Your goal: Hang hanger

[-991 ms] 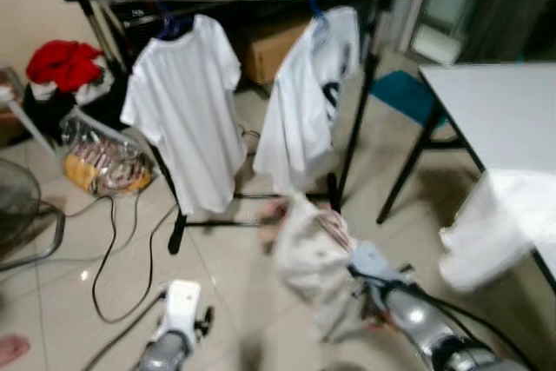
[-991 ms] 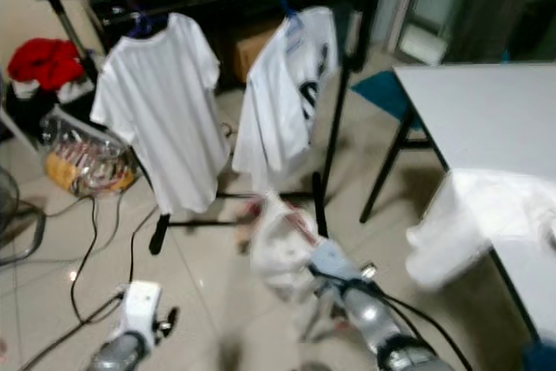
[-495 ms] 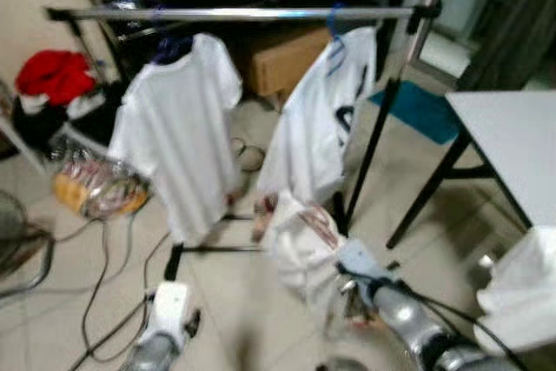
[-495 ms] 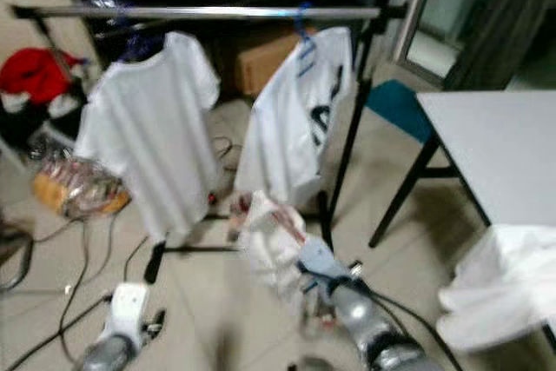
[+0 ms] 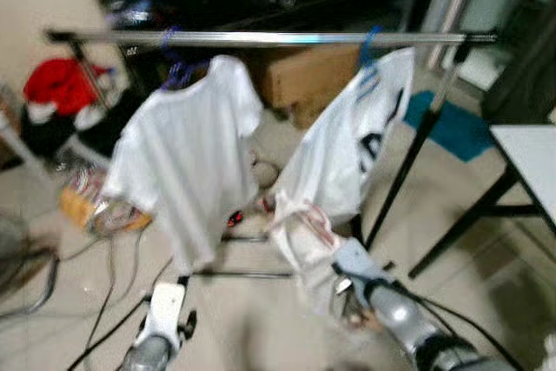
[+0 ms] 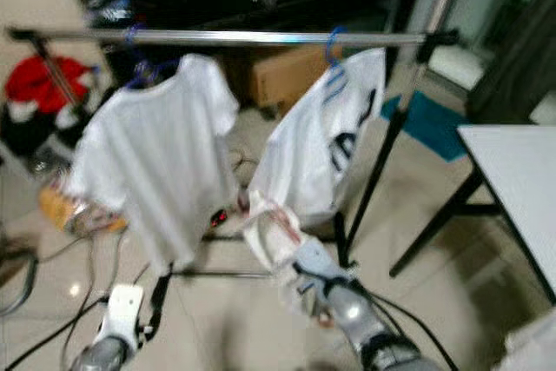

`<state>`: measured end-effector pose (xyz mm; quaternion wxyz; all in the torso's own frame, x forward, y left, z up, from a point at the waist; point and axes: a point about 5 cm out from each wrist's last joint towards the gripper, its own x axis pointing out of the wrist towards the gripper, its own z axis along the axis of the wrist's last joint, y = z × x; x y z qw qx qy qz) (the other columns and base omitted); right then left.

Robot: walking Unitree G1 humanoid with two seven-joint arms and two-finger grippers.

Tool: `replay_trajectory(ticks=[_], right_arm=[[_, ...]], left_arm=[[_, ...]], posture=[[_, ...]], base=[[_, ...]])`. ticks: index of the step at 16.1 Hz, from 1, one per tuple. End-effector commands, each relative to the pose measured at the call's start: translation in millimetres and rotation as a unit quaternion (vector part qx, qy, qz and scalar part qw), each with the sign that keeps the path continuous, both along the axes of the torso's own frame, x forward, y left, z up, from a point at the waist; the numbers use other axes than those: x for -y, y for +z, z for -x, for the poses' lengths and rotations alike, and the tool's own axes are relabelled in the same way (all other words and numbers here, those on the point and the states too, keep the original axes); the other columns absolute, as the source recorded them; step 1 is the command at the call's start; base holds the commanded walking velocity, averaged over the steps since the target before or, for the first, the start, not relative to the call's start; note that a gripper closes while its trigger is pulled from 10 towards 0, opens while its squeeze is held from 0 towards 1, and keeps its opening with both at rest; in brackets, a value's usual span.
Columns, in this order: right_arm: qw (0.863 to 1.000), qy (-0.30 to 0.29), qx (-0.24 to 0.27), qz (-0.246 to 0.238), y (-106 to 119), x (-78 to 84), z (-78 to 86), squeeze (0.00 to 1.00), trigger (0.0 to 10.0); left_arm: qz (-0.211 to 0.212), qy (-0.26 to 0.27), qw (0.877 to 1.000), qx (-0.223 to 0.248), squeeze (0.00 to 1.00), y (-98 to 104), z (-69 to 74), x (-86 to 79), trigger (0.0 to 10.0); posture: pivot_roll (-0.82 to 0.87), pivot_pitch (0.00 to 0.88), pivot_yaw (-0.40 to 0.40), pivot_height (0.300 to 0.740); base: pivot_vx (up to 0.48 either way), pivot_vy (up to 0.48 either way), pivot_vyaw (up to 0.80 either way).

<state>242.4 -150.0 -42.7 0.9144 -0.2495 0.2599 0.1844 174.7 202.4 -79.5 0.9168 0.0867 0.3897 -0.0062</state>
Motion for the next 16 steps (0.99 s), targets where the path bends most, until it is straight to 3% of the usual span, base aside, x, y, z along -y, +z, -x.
replay_trajectory(ticks=[1, 3, 6, 8, 10, 11, 12, 13, 14, 15, 16], right_arm=[[1.000, -0.018, 0.014, -0.009, 5, 9.5, -4.8, 0.00, 10.0], [1.000, 0.016, 0.007, -0.014, 6, 19.2, -1.1, 0.00, 10.0], [0.997, 0.061, 0.006, -0.036, 12, 29.1, -1.0, 0.00, 10.0], [0.992, 0.122, -0.018, -0.021, 15, 36.5, -0.4, 0.00, 10.0], [0.964, 0.248, -0.094, -0.001, 8, 45.6, 22.1, 0.00, 10.0], [0.954, 0.277, -0.110, -0.014, 17, 60.1, 22.7, 0.00, 10.0], [0.955, 0.273, -0.098, -0.066, 35, 71.5, 11.1, 0.00, 10.0], [0.937, 0.298, -0.063, -0.172, 70, 75.2, -3.6, 0.00, 10.0], [0.911, 0.332, -0.018, -0.245, 111, 71.4, -17.2, 0.00, 10.0], [0.906, 0.338, -0.005, -0.254, 119, 69.4, -20.5, 0.00, 10.0], [0.884, 0.357, 0.027, -0.300, 144, 61.1, -29.1, 0.00, 10.0]], left_arm=[[0.006, -0.023, 1.000, 0.006, 0.00, 0, -1.5, 8.6, 10.0], [-0.007, -0.102, 0.994, 0.039, 0.00, 6, -7.5, 18.7, 10.0], [-0.004, -0.138, 0.988, 0.075, 0.00, 13, -12.9, 19.5, 10.0], [0.003, -0.169, 0.981, 0.092, 0.00, 16, -13.9, 20.1, 10.0], [0.012, -0.205, 0.972, 0.118, 0.00, 21, -14.9, 25.9, 10.0], [0.014, -0.231, 0.963, 0.138, 0.00, 24, -15.3, 29.9, 10.0], [0.011, -0.248, 0.956, 0.153, 0.00, 27, -16.0, 31.2, 10.0], [0.007, -0.268, 0.947, 0.175, 0.00, 32, -18.0, 32.1, 10.0], [0.005, -0.278, 0.940, 0.200, 0.00, 39, -23.3, 32.2, 10.0], [0.004, -0.281, 0.938, 0.205, 0.00, 41, -25.2, 32.4, 10.0], [0.001, -0.290, 0.931, 0.222, 0.00, 46, -31.5, 33.6, 10.0]], posture=[[-0.04, 0.000, 0.042, 0.740], [-0.03, 0.000, 0.042, 0.740], [-0.04, 0.000, 0.040, 0.740], [-0.04, 0.000, 0.040, 0.740], [-0.05, 0.000, 0.040, 0.740], [-0.05, 0.000, 0.043, 0.740], [-0.05, 0.000, 0.043, 0.740], [-0.05, 0.000, 0.046, 0.740], [-0.05, 0.000, 0.045, 0.740], [-0.05, 0.000, 0.046, 0.740], [-0.05, 0.000, 0.046, 0.740]], base=[[0.000, 0.000, 0.00], [0.000, 0.000, 0.00], [0.000, 0.000, 0.00], [0.000, 0.000, 0.00], [0.000, 0.000, 0.00], [0.000, 0.000, 0.00], [0.000, 0.000, 0.00], [0.000, 0.000, 0.00], [0.000, 0.000, 0.00], [0.000, 0.000, 0.00], [0.000, 0.000, 0.00]])
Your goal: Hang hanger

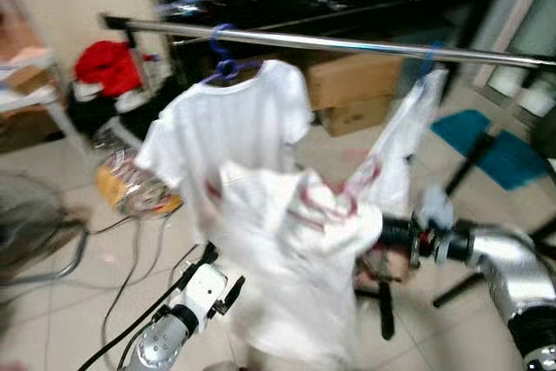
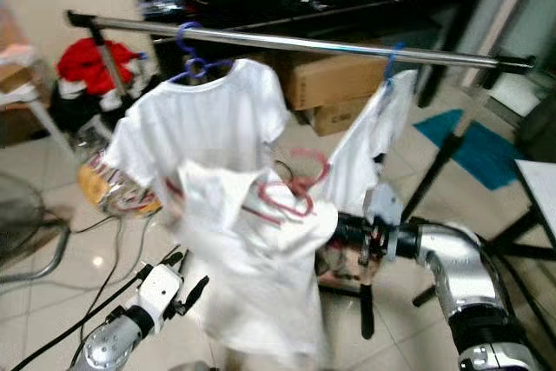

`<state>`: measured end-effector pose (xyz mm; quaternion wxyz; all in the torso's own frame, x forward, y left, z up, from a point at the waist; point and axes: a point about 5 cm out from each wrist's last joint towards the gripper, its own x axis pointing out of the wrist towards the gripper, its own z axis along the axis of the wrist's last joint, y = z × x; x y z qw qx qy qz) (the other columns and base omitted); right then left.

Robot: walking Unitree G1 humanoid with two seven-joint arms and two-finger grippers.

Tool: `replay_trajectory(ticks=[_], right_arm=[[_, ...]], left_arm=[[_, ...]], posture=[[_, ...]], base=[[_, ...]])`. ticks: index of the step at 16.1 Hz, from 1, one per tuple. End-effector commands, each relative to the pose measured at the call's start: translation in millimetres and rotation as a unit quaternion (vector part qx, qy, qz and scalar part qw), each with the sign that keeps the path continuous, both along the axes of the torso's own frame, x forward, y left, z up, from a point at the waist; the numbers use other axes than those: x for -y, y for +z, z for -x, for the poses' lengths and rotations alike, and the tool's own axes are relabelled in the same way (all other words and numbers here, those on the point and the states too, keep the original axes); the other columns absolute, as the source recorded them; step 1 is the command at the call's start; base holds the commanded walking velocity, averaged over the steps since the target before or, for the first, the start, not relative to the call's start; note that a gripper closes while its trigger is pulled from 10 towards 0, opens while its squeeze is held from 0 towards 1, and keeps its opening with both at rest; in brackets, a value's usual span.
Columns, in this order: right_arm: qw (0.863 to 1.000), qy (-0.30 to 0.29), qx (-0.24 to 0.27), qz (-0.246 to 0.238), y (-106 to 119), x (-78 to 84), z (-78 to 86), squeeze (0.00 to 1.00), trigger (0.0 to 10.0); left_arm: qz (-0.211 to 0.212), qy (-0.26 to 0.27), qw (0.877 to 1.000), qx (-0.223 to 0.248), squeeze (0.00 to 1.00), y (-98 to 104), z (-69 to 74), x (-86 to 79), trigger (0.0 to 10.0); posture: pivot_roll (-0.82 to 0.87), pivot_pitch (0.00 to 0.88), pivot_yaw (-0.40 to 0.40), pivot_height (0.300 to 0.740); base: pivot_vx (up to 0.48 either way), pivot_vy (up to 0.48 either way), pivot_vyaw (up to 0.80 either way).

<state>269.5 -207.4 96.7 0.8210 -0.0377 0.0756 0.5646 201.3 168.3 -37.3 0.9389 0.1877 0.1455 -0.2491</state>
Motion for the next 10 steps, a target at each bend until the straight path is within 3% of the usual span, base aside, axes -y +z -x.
replay_trajectory(ticks=[1, 2, 3, 5, 7, 8, 10], right_arm=[[0.998, 0.021, 0.025, -0.047, 23, -5.6, -4.4, 0.00, 10.0], [0.993, 0.046, 0.025, -0.101, 47, -17.2, -2.3, 0.00, 10.0], [0.988, 0.008, 0.054, -0.145, 67, -24.3, -13.8, 0.00, 10.0], [0.959, -0.173, 0.106, -0.198, 91, -11.1, -51.7, 0.00, 10.0], [0.949, -0.229, 0.109, -0.189, 91, -3.1, -56.0, 0.00, 10.0], [0.931, -0.282, 0.108, -0.203, 92, 5.0, -61.2, 0.00, 10.0], [0.923, -0.299, 0.103, -0.222, 97, 13.3, -61.5, 0.00, 10.0]], left_arm=[[-0.007, -0.019, 1.000, 0.021, 0.00, 7, -7.9, 1.8, 10.0], [-0.009, -0.035, 0.999, 0.032, 0.00, 9, -9.0, 5.4, 10.0], [-0.003, -0.044, 0.998, 0.050, 0.00, 14, -11.2, 7.8, 10.0], [0.007, -0.057, 0.989, 0.137, 0.00, 40, -30.1, 7.9, 10.0], [0.005, -0.097, 0.976, 0.195, 0.00, 58, -38.7, 18.4, 10.0], [0.002, -0.118, 0.971, 0.210, 0.00, 63, -39.4, 25.1, 10.0], [0.001, -0.125, 0.968, 0.217, 0.00, 65, -39.1, 27.5, 10.0]], posture=[[-0.05, 0.000, 0.047, 0.740], [-0.05, 0.000, 0.047, 0.740], [-0.05, 0.000, 0.047, 0.740], [-0.03, 0.000, 0.038, 0.740], [-0.02, 0.000, 0.032, 0.740], [-0.03, 0.000, 0.032, 0.740], [-0.03, 0.000, 0.033, 0.740]], base=[[0.000, 0.000, 0.00], [0.000, 0.000, 0.00], [0.000, 0.000, 0.00], [0.000, 0.000, 0.00], [0.000, 0.000, 0.00], [0.000, 0.000, 0.00], [0.000, 0.000, 0.00]])
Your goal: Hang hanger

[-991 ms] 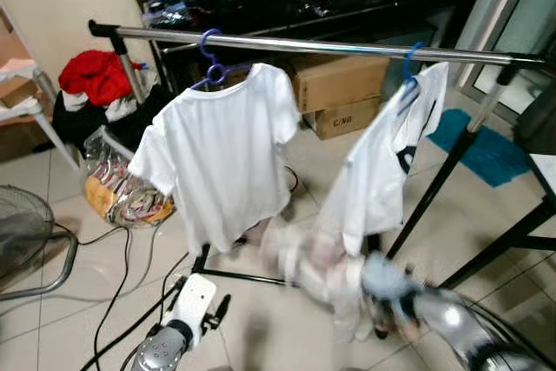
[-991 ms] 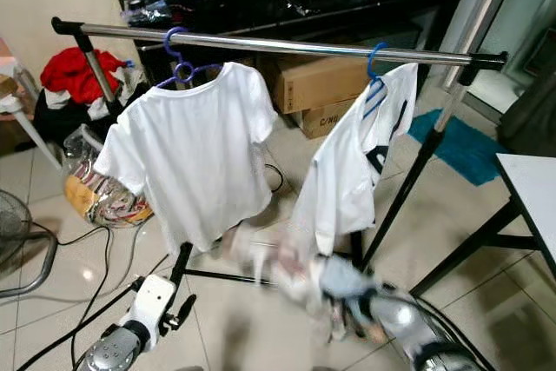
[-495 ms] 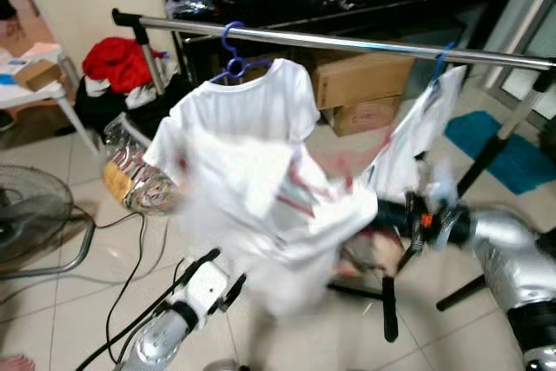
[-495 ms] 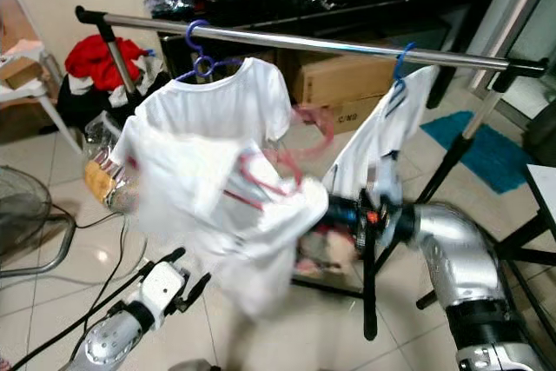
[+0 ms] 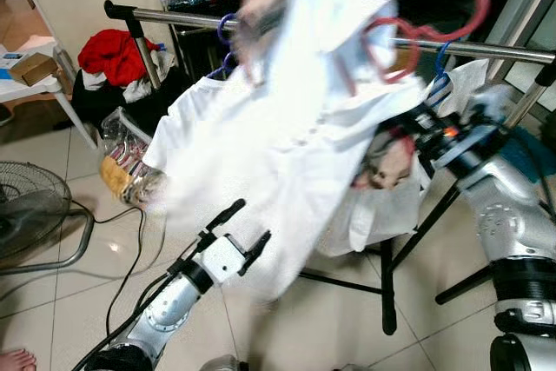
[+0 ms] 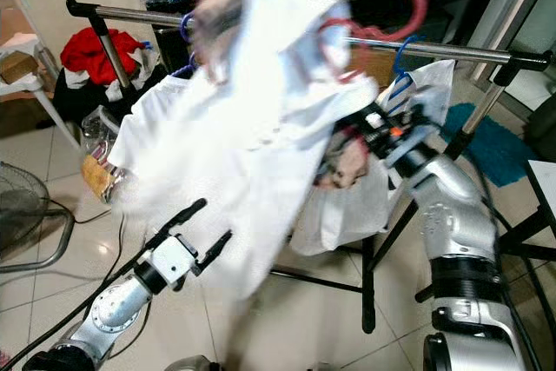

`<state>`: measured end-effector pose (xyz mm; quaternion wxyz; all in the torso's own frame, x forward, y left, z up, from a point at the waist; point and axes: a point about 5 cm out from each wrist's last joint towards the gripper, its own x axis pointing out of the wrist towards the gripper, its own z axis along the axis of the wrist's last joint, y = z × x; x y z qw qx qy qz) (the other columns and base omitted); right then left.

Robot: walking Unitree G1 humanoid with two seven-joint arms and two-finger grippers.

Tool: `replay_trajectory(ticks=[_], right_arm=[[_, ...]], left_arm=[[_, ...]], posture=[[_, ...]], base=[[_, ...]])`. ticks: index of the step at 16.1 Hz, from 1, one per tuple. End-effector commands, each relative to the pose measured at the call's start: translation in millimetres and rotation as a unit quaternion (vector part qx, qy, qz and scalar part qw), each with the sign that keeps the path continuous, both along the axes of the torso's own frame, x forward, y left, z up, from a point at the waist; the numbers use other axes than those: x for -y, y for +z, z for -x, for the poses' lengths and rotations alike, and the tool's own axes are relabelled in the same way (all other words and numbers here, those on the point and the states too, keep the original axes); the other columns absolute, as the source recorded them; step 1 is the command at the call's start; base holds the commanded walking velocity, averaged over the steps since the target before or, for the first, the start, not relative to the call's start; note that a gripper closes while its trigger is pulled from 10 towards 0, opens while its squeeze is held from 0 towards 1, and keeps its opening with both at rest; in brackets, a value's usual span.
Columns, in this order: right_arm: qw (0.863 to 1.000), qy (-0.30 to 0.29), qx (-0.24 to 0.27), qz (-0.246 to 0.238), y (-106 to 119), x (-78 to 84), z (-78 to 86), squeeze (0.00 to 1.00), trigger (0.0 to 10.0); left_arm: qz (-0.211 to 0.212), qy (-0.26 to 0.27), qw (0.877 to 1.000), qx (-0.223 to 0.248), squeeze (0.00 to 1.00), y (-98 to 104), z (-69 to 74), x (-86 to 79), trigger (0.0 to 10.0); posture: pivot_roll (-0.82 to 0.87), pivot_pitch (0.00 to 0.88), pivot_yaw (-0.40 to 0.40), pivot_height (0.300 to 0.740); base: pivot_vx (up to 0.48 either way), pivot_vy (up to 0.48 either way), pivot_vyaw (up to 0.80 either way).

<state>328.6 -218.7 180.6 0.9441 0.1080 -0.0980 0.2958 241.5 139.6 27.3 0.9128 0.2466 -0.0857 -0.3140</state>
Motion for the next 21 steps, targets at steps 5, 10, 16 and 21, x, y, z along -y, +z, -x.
replay_trajectory(ticks=[5, 10, 16, 21], right_arm=[[0.986, 0.137, -0.015, 0.092, -3, -20.6, 41.6, 0.00, 10.0], [0.975, 0.090, -0.067, 0.190, -18, -39.2, 34.1, 0.00, 10.0], [0.970, -0.022, -0.146, 0.193, -7, -67.1, 4.2, 0.00, 10.0], [0.963, -0.096, -0.185, 0.173, -4, -72.0, -9.8, 0.00, 10.0]], left_arm=[[-0.013, -0.023, 0.999, 0.022, 0.00, 7, -0.9, 5.5, 10.0], [-0.007, -0.035, 0.996, 0.087, 0.00, 42, -20.5, -1.4, 10.0], [0.004, -0.045, 0.994, 0.097, 0.00, 50, -14.3, 3.5, 10.0], [-0.002, -0.057, 0.991, 0.123, 0.00, 68, -15.7, 5.4, 10.0]], posture=[[-0.05, 0.000, 0.041, 0.740], [-0.06, 0.000, 0.041, 0.740], [-0.03, 0.000, 0.031, 0.740], [-0.02, 0.000, 0.022, 0.740]], base=[[0.000, 0.000, 0.00], [0.000, 0.000, 0.00], [0.000, 0.000, 0.00], [0.000, 0.000, 0.00]])
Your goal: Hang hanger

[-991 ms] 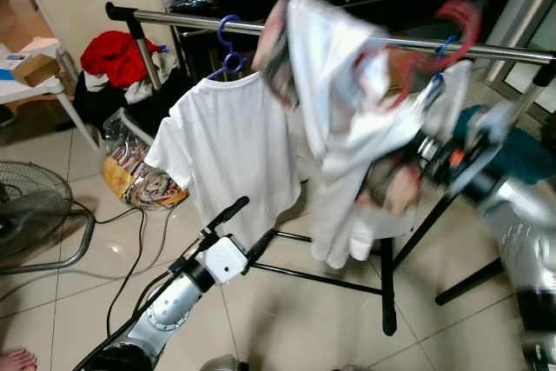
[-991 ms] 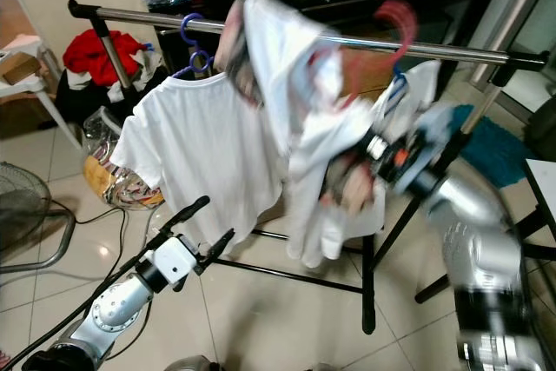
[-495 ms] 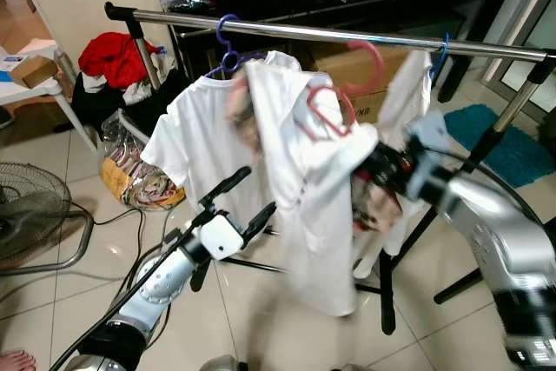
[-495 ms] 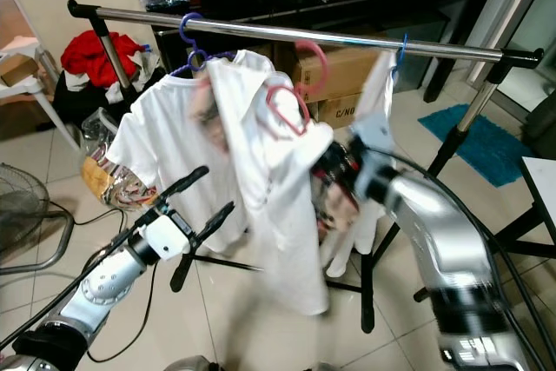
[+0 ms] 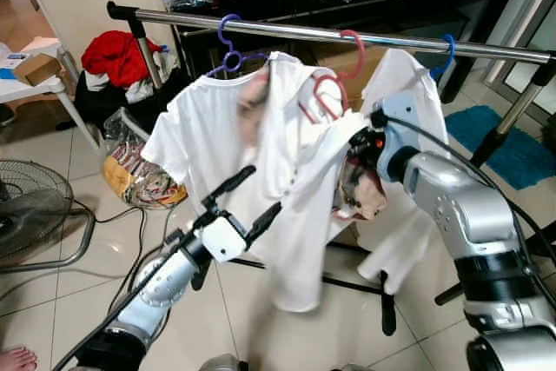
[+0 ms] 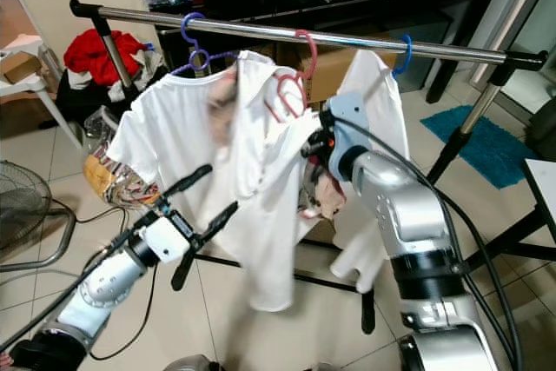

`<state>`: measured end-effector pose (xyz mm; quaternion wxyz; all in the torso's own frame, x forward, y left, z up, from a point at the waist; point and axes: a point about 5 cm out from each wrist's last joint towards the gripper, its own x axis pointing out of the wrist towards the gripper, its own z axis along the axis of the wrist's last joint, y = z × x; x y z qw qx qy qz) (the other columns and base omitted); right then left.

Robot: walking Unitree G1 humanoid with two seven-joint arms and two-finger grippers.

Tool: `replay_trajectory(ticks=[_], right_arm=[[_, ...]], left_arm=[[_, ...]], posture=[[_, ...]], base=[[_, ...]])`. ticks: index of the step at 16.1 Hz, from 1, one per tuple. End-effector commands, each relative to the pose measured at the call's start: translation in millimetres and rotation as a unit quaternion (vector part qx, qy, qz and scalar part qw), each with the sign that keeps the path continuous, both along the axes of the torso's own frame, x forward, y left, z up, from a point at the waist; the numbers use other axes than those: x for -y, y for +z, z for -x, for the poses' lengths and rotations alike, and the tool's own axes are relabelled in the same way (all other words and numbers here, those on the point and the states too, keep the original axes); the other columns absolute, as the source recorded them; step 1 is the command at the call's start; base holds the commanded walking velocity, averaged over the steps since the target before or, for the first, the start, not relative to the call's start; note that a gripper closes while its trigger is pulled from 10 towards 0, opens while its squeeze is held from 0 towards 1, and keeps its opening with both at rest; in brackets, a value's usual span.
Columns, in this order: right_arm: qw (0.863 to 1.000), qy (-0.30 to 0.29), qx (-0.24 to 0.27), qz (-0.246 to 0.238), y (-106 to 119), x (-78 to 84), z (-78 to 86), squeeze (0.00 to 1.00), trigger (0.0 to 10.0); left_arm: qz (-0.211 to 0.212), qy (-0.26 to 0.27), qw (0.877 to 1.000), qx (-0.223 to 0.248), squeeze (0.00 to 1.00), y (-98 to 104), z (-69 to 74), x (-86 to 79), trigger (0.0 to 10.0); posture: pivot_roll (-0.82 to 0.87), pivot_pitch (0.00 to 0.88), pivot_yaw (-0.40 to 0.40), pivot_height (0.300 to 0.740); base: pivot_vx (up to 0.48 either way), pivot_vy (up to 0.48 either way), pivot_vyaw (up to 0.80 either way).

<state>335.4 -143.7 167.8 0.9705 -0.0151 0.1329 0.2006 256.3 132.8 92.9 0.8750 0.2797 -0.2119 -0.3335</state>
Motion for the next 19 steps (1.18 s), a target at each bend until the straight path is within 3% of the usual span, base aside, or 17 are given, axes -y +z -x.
replay_trajectory(ticks=[1, 5, 8, 13, 15, 19], right_arm=[[0.999, -0.030, 0.014, -0.008, 10, 2.4, -5.6, 0.00, 10.0], [0.996, -0.080, 0.020, -0.021, 12, 4.1, -11.5, 0.00, 10.0], [0.990, -0.132, -0.011, -0.040, 10, 4.9, -14.7, 0.00, 10.0], [0.992, -0.117, -0.018, -0.033, 15, -16.7, -16.7, 0.00, 10.0], [0.988, -0.134, -0.047, -0.058, 12, -25.3, -20.3, 0.00, 10.0], [0.983, -0.151, -0.057, -0.082, 16, -36.3, -25.1, 0.00, 10.0]], left_arm=[[0.003, -0.001, 1.000, 0.005, 0.00, 7, -1.6, -1.4, 10.0], [0.029, 0.009, 1.000, 0.000, 0.00, 11, -1.8, -2.0, 10.0], [0.034, 0.012, 0.999, -0.004, 0.00, 16, -3.7, -1.1, 10.0], [0.024, -0.019, 1.000, 0.001, 0.00, 30, -5.8, 5.2, 10.0], [0.030, -0.020, 0.999, 0.005, 0.00, 36, -6.0, 5.3, 10.0], [0.032, -0.017, 0.999, 0.000, 0.00, 36, -3.3, 5.1, 10.0]], posture=[[-0.02, 0.000, 0.022, 0.740], [-0.01, 0.000, 0.029, 0.740], [-0.02, 0.000, 0.031, 0.740], [-0.02, 0.000, 0.032, 0.740], [-0.01, 0.000, 0.033, 0.740], [0.00, 0.000, 0.026, 0.740]], base=[[0.000, 0.000, 0.00], [0.000, 0.000, 0.00], [0.000, 0.000, 0.00], [0.000, 0.000, 0.00], [0.000, 0.000, 0.00], [0.000, 0.000, 0.00]])
